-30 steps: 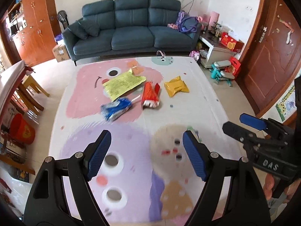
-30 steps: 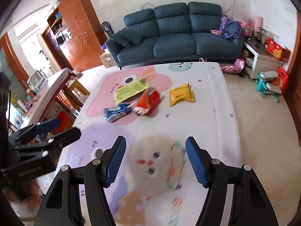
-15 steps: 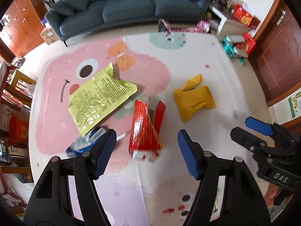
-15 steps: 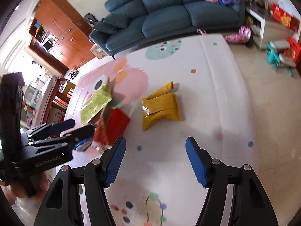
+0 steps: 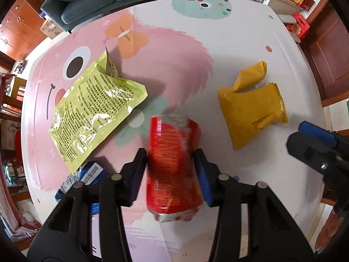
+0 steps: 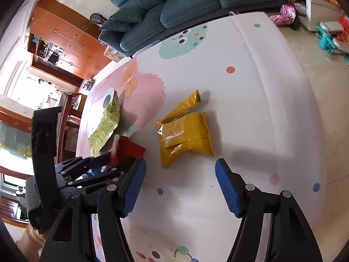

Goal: Collect trash
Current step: 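Grasp the red snack wrapper with the left gripper while the right gripper grasps the yellow wrapper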

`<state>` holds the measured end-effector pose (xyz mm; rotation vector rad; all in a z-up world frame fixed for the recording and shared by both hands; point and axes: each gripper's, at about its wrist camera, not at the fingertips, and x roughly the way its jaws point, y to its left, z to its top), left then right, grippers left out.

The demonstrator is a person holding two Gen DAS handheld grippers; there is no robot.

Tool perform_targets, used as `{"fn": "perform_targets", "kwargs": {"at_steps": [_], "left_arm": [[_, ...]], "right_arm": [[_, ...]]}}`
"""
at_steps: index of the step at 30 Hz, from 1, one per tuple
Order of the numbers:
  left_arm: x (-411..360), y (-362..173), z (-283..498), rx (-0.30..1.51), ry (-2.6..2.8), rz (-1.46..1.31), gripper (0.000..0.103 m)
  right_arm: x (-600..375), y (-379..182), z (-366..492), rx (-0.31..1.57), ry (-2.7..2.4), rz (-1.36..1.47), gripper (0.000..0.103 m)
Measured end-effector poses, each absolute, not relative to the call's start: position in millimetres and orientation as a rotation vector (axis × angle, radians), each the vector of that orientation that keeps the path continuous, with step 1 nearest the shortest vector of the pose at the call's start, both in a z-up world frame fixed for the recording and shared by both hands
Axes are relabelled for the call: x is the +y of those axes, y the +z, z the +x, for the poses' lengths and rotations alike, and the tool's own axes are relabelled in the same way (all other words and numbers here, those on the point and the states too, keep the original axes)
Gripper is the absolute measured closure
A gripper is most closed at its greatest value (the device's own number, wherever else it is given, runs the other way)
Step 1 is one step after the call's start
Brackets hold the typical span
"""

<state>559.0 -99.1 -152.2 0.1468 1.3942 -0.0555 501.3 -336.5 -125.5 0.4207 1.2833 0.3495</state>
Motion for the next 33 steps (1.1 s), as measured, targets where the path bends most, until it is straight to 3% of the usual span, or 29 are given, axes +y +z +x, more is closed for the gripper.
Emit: {"fn": "perform_targets", "kwargs": {"at_steps": [6,14,19,21,23,26,31,33], "left_arm": [[-91.8,-139.5,561.0,1.325,-0.029,0.123,0.086],[-55.7,-101.2,543.6,1.245,0.057,-0.046,0.087],[-29.6,-77.2,516.9,1.202,0.135,-0.162,0.087],[-20.4,-72.1,507.0,1.193,0.167,-0.183,0.087],[-11.8,-66.8,494.7,1.182,0.198,-0.196,0.087],[-4.7,-59.6,476.8,1.164,0.228,-0.203,0.087],[12.7,-48.5,436.6,1.14,0.268,-0.244,0.087],[18.3,-43.7,418.0,1.124,0.274,-0.251,0.087]], "right_arm": [[-325.0,-138.9,513.1,1.329,0.343,0.489,0.036],[-308.6,-148.9,537.8,1.356,0.246,0.529,0.036],[-281.6,-145.3,551.4,1.344,0.171,0.381,0.036],[-257.7,-144.9,552.7,1.333,0.144,0.22,0.043],[-242.7,-144.7,548.9,1.314,0.14,0.119,0.06],[-232.2,-145.0,543.4,1.303,0.155,0.079,0.074],[-229.4,-143.1,534.1,1.295,0.187,0.067,0.08],[-224.8,-142.5,526.6,1.296,0.195,0.028,0.089]]}}
